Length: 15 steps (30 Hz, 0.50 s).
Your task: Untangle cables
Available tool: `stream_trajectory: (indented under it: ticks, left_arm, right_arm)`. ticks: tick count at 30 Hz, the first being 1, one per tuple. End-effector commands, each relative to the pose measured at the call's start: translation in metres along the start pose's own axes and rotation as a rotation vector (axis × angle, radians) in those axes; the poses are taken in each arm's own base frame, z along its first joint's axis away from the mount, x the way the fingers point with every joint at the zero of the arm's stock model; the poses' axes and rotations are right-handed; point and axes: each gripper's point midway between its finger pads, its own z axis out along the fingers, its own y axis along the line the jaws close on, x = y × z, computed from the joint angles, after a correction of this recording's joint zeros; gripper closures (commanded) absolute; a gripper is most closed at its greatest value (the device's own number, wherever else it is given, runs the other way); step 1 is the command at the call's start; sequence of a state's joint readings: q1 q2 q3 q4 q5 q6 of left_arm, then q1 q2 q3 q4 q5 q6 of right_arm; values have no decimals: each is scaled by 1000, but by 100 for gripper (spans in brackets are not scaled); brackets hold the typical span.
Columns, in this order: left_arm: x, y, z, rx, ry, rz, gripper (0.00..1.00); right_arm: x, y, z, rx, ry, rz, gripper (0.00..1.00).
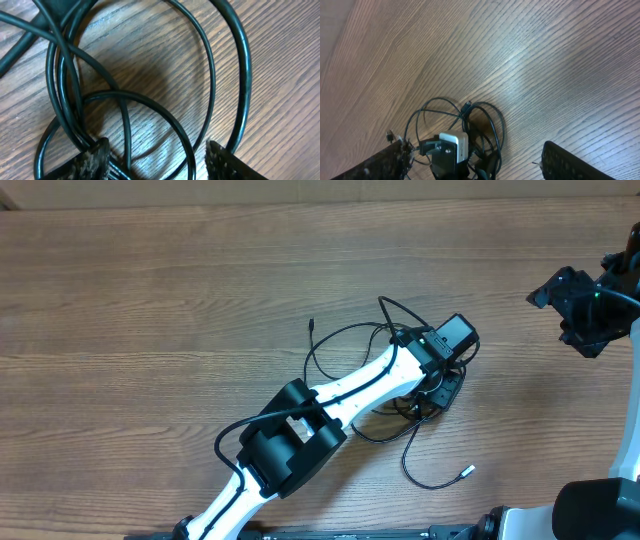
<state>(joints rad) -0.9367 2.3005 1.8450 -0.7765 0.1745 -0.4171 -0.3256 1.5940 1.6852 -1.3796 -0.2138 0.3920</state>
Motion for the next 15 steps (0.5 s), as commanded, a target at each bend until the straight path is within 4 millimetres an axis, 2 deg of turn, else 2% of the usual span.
stream_trajectory:
  ticks: [1, 8, 15]
  left_arm:
    - [-2, -2, 1, -19, -18, 2, 41]
    - [3, -2, 6, -44, -18, 15, 53]
    - [18, -5, 26, -56, 31, 30, 55]
  right_arm:
    - [-2, 8, -14, -30, -42, -27, 18]
    - [-1, 11, -14, -34, -39, -34, 18]
    - [-1, 13, -13, -39, -42, -52, 18]
